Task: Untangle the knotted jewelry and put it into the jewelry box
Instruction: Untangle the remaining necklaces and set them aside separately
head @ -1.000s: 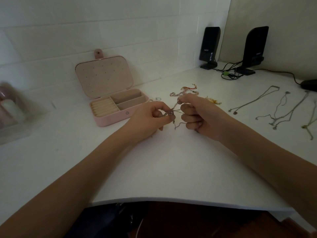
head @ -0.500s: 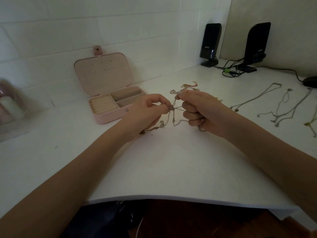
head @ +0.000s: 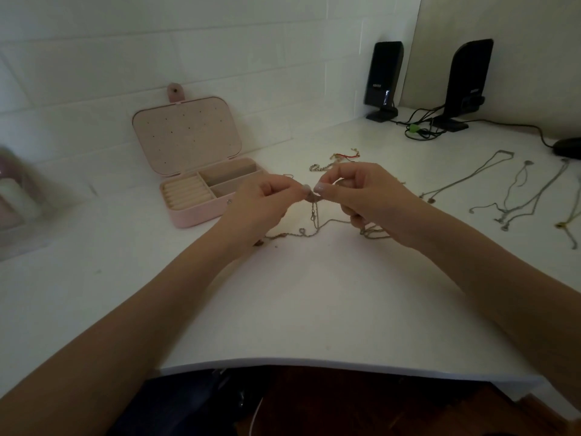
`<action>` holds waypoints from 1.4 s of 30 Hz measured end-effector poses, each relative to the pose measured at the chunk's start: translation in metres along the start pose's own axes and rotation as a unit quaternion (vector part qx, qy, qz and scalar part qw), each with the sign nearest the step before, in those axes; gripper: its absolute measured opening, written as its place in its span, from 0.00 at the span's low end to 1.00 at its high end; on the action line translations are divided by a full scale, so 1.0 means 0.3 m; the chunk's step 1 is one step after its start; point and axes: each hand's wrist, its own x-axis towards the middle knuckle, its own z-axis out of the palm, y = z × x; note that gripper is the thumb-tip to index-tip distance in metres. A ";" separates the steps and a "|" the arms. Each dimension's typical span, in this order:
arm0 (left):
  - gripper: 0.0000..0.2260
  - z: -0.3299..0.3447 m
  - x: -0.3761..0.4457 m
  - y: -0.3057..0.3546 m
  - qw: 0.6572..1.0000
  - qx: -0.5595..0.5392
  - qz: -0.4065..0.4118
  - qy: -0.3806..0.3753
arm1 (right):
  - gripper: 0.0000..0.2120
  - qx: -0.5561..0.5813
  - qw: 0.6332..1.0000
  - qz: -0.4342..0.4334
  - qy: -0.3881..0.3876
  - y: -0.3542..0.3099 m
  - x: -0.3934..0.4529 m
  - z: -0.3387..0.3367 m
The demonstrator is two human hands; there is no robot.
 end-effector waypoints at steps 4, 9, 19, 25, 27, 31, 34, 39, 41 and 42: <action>0.10 -0.005 0.008 -0.009 0.998 0.004 0.002 0.056 | 0.08 -0.027 1.000 0.008 -0.004 0.002 -0.001 -0.001; 0.11 0.000 0.001 -0.008 0.996 0.045 0.013 0.080 | 0.11 -0.064 0.998 -0.008 -0.002 -0.006 -0.016 0.009; 0.12 0.012 -0.018 -0.025 0.977 0.190 0.078 0.062 | 0.09 -0.047 0.993 -0.069 0.083 0.019 0.001 0.037; 0.09 0.021 -0.026 -0.015 0.979 0.178 0.079 0.059 | 0.07 -0.026 0.989 -0.075 0.121 0.026 0.015 0.033; 0.08 0.029 -0.026 -0.011 0.986 0.135 0.066 0.066 | 0.07 -0.027 0.989 -0.073 0.123 0.033 0.020 0.035; 0.08 0.025 -0.018 -0.002 0.995 0.065 0.032 0.070 | 0.06 -0.058 0.987 -0.058 0.135 0.047 0.025 0.043; 0.09 0.025 -0.013 -0.003 0.999 0.012 0.011 0.038 | 0.05 -0.093 0.983 -0.076 0.136 0.050 0.021 0.047; 0.09 0.032 -0.008 -0.014 1.000 -0.011 -0.007 0.008 | 0.03 -0.073 0.990 -0.091 0.079 0.027 0.007 0.041; 0.09 0.030 -0.007 -0.013 1.000 -0.015 -0.016 0.003 | 0.04 -0.068 0.992 -0.089 0.063 0.021 0.001 0.043; 0.09 0.030 -0.007 -0.012 1.000 -0.018 -0.021 0.001 | 0.04 -0.066 0.992 -0.082 0.064 0.021 0.000 0.046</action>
